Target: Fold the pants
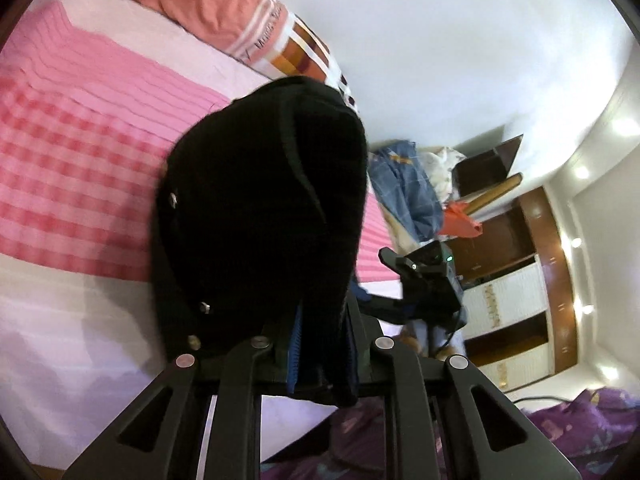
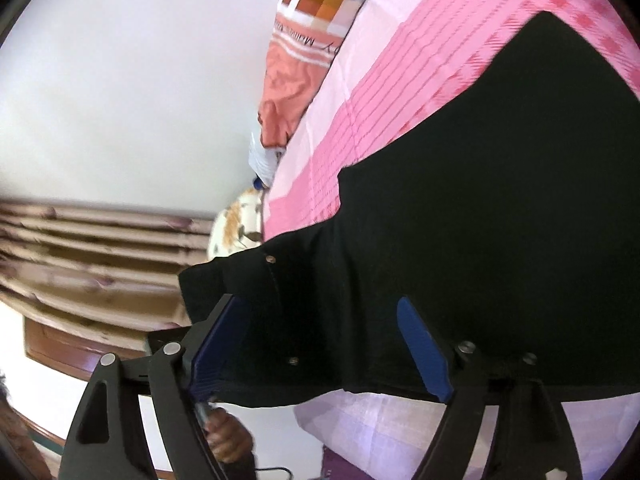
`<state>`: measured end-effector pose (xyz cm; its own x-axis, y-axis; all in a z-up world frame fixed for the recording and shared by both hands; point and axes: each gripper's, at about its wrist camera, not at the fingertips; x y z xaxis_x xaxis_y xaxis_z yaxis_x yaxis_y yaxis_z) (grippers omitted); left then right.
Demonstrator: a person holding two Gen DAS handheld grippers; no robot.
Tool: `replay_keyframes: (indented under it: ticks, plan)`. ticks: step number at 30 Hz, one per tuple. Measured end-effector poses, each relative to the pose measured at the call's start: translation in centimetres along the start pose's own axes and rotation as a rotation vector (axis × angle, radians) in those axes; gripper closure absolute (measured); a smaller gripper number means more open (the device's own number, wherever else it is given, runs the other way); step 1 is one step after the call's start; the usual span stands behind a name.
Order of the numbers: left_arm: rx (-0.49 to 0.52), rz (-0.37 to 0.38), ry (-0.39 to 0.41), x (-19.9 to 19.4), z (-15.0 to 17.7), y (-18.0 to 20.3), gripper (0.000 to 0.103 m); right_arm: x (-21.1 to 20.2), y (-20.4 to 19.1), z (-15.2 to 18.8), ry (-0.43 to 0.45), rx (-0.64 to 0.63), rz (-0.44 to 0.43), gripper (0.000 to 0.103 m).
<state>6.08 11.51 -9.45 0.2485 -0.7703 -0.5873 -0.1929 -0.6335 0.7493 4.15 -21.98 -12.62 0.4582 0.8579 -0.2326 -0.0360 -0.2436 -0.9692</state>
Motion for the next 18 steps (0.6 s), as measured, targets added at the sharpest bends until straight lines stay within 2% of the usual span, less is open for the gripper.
replay_keyframes:
  ticks: [4,8,11,15,18]
  plan:
    - [-0.028,0.07,-0.023,3.8,-0.3,1.5,0.085,-1.9,1.5,-1.1,0.012,0.033,-0.043,0.022]
    - [-0.027,0.091,-0.081,8.6,-0.3,3.1,0.085,-1.9,2.7,-2.5,-0.026,0.064,-0.099,0.016]
    - [-0.04,0.081,-0.138,11.8,0.2,3.3,0.085,-0.5,3.2,-3.5,-0.074,0.084,-0.135,0.016]
    - [-0.046,0.048,-0.189,14.0,1.4,3.2,0.085,1.7,2.5,-4.7,-0.153,0.049,-0.152,0.016]
    - [-0.046,0.032,-0.196,14.3,1.4,3.3,0.085,2.9,1.4,-5.1,-0.211,-0.013,-0.109,0.016]
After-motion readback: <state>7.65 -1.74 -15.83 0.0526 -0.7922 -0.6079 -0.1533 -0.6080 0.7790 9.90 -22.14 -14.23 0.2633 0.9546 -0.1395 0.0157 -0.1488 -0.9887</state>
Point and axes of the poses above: each gripper's, at about its wrist camera, not at the fingertips, and x roughly the way its jaws point, y to its right, z to its underside, and after that the axes turned 9 degrees about -z, right-handed
